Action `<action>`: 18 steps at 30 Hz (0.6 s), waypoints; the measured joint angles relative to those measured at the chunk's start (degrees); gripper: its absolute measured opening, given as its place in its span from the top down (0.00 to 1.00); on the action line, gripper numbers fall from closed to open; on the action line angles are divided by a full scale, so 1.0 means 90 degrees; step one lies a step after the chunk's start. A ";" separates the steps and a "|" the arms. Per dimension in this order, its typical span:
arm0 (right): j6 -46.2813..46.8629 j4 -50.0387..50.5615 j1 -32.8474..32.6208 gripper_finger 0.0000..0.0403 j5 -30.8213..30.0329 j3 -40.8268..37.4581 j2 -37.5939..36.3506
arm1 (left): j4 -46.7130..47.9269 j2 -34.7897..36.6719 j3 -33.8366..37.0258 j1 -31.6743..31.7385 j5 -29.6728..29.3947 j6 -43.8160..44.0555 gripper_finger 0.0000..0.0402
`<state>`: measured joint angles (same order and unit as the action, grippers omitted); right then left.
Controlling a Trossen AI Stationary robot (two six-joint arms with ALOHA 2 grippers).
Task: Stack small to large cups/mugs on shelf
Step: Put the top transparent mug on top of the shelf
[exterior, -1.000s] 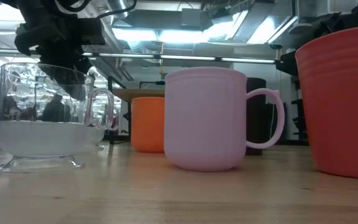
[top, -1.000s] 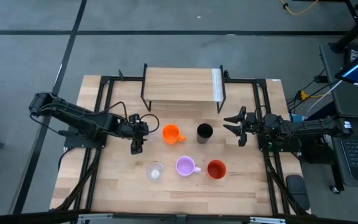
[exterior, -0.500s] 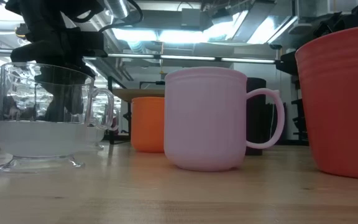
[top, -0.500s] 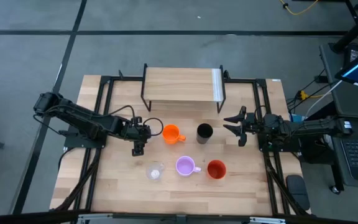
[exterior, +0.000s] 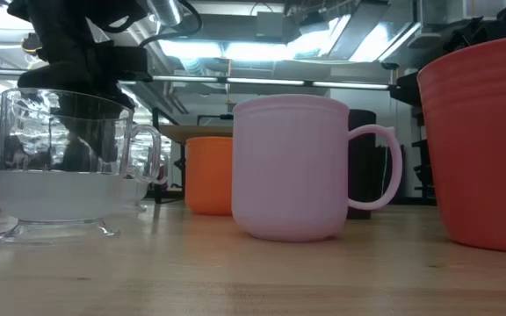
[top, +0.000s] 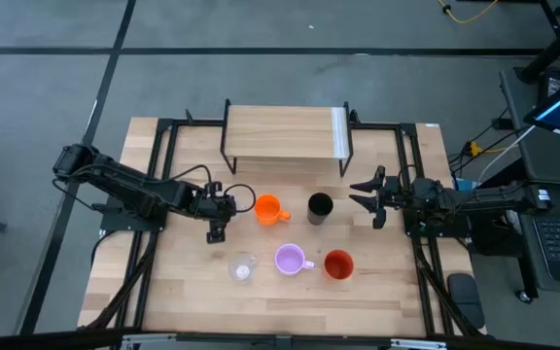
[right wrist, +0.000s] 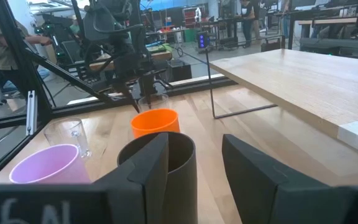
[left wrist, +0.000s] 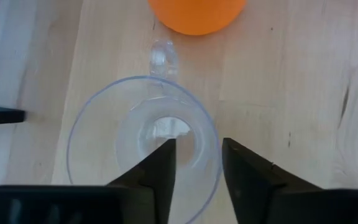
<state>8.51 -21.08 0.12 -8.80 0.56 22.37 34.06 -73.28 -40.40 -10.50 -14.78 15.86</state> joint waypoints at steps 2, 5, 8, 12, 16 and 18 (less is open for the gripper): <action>0.0010 0.0000 0.0000 0.62 -0.0001 0.0000 0.0000 | 0.0000 -0.0002 0.0000 -0.0002 -0.0027 0.0007 0.77; 0.0000 0.0000 0.0000 0.62 0.0000 0.0000 0.0000 | 0.0002 -0.0002 0.0000 0.0000 -0.0013 0.0007 0.89; 0.0000 0.0000 0.0000 0.62 0.0000 0.0000 0.0000 | 0.0054 -0.0002 0.0000 0.0000 0.0000 0.0048 0.98; 0.0000 0.0000 0.0001 0.62 0.0000 0.0000 0.0000 | 0.0129 0.0047 -0.0017 0.0000 0.0002 0.0184 0.99; 0.0000 -0.0002 0.0000 0.62 0.0000 0.0000 0.0000 | 0.0337 0.0217 -0.0561 0.0000 -0.0091 0.0196 0.99; 0.0022 -0.0005 0.0000 0.62 -0.0002 0.0000 -0.0002 | 0.0611 0.0249 -0.1040 0.0000 -0.0142 0.0195 0.99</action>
<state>8.71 -21.12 0.12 -8.82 0.56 22.35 39.56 -71.04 -49.76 -10.50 -16.06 17.62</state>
